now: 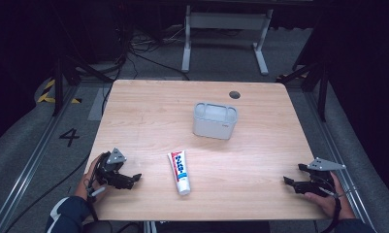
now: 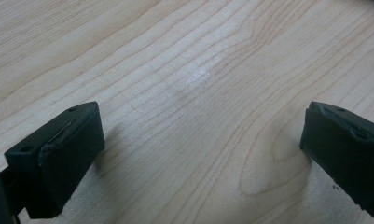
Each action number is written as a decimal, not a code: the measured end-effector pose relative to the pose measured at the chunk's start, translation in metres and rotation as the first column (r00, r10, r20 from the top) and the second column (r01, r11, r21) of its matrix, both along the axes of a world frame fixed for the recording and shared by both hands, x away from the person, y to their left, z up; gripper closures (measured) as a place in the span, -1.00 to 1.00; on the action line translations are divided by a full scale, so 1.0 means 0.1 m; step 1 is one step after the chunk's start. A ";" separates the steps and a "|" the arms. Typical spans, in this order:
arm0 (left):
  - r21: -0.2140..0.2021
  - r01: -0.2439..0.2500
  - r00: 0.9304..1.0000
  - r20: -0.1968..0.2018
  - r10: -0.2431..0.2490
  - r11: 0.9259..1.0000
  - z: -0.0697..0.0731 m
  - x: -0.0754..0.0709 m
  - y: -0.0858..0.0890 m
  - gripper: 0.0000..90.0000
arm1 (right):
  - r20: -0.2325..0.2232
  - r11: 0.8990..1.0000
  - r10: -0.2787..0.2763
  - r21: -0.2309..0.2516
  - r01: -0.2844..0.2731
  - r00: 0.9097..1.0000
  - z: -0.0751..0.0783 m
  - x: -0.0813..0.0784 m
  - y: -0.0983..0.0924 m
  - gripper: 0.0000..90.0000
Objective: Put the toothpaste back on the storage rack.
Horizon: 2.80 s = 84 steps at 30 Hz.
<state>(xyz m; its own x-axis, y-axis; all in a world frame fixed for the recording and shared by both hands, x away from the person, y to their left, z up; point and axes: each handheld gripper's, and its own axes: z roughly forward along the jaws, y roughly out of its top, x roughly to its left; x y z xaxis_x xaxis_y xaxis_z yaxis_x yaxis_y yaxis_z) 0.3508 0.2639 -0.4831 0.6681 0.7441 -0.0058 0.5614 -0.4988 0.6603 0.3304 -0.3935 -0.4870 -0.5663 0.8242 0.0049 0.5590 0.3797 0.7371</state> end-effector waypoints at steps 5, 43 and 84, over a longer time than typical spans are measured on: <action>-0.003 -0.014 1.000 0.003 0.014 1.000 0.00 0.02 -0.01 -1.00 | 0.000 1.000 -0.015 -0.002 0.015 1.000 0.00 0.00 0.00 -0.68; 0.043 -0.170 0.962 -0.208 0.175 0.985 0.28 -0.03 -0.30 -0.60 | -0.004 0.998 -0.069 -0.009 0.069 0.998 0.00 0.28 0.09 -0.73; 0.033 -0.204 0.934 -0.293 0.204 0.979 0.47 0.27 -1.55 -0.62 | -0.005 0.998 -0.069 -0.002 0.069 0.998 0.00 0.31 0.11 -0.73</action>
<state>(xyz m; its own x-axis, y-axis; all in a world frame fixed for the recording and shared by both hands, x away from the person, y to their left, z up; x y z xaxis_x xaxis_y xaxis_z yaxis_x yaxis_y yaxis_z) 0.3777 0.1086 -0.4358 0.4709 0.8643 -0.1766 0.8196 -0.3546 0.4501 0.3614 -0.3825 -0.4870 -0.5078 0.8615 0.0063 0.5879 0.3411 0.7335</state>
